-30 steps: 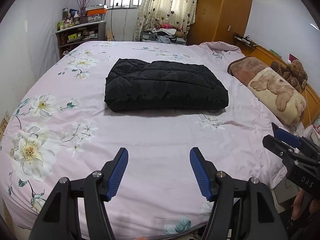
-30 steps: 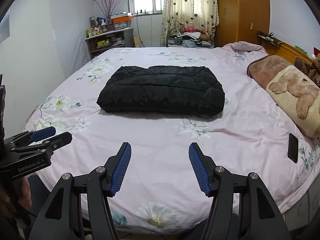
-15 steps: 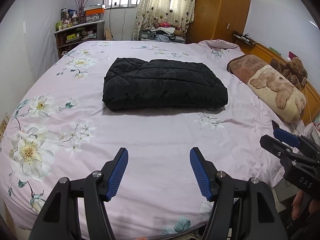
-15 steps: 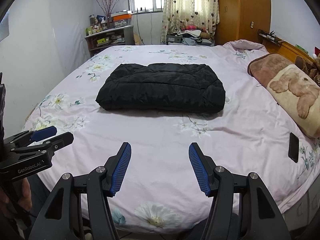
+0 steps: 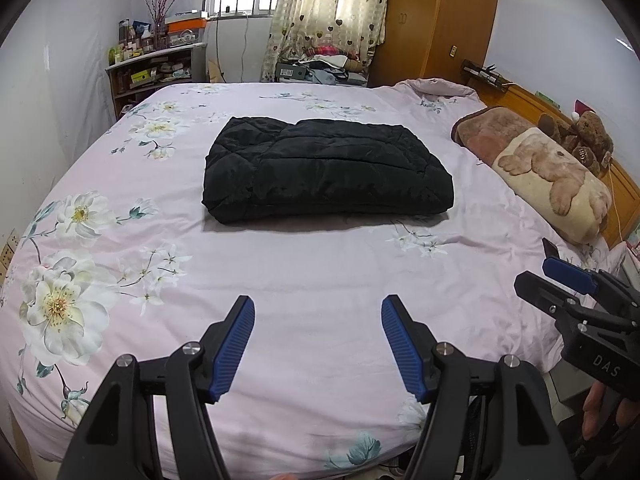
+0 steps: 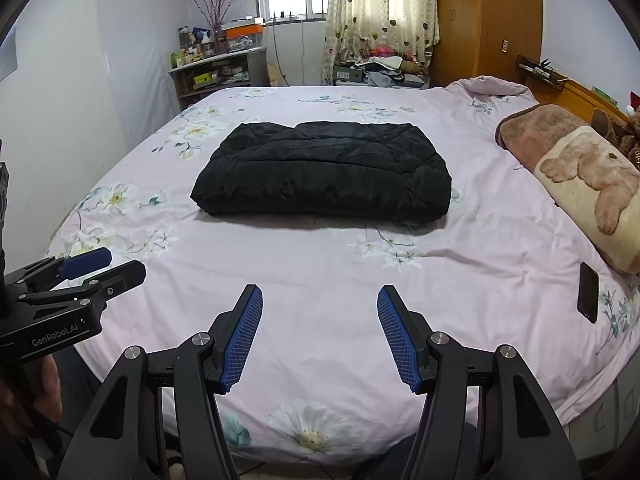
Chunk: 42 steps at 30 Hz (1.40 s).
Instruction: Fold large clothes
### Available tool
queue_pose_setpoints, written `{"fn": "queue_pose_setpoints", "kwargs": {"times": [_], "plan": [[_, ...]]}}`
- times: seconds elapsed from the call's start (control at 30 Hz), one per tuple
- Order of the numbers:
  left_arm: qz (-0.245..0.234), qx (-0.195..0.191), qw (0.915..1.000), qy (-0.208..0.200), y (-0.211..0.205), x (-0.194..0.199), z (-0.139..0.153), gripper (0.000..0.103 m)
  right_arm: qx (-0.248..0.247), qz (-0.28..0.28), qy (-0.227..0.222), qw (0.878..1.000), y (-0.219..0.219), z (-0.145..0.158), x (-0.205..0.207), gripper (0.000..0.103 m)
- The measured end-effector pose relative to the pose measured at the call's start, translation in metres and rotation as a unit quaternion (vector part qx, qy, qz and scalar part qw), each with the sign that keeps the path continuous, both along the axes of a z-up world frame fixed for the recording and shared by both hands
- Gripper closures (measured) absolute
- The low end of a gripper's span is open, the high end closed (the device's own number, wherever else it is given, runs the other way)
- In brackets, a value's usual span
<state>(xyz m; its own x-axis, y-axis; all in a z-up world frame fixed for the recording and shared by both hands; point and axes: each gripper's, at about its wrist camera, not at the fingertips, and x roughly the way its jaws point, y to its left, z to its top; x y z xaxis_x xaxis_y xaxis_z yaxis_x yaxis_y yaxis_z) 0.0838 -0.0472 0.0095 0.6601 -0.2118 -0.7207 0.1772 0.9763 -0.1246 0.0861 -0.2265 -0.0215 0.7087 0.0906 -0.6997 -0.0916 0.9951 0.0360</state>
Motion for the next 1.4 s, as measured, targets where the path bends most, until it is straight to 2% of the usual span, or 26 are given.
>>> {"fn": "queue_pose_setpoints", "kwargs": {"times": [0.97, 1.4], "plan": [[-0.011, 0.001, 0.9999, 0.000, -0.002, -0.001, 0.000, 0.034, -0.002, 0.000, 0.003, 1.000, -0.002, -0.001, -0.001, 0.043], [-0.009, 0.017, 0.9998, -0.003, -0.002, 0.000, -0.004, 0.034, -0.002, 0.002, 0.009, 1.000, -0.009, -0.005, 0.000, 0.043]]}}
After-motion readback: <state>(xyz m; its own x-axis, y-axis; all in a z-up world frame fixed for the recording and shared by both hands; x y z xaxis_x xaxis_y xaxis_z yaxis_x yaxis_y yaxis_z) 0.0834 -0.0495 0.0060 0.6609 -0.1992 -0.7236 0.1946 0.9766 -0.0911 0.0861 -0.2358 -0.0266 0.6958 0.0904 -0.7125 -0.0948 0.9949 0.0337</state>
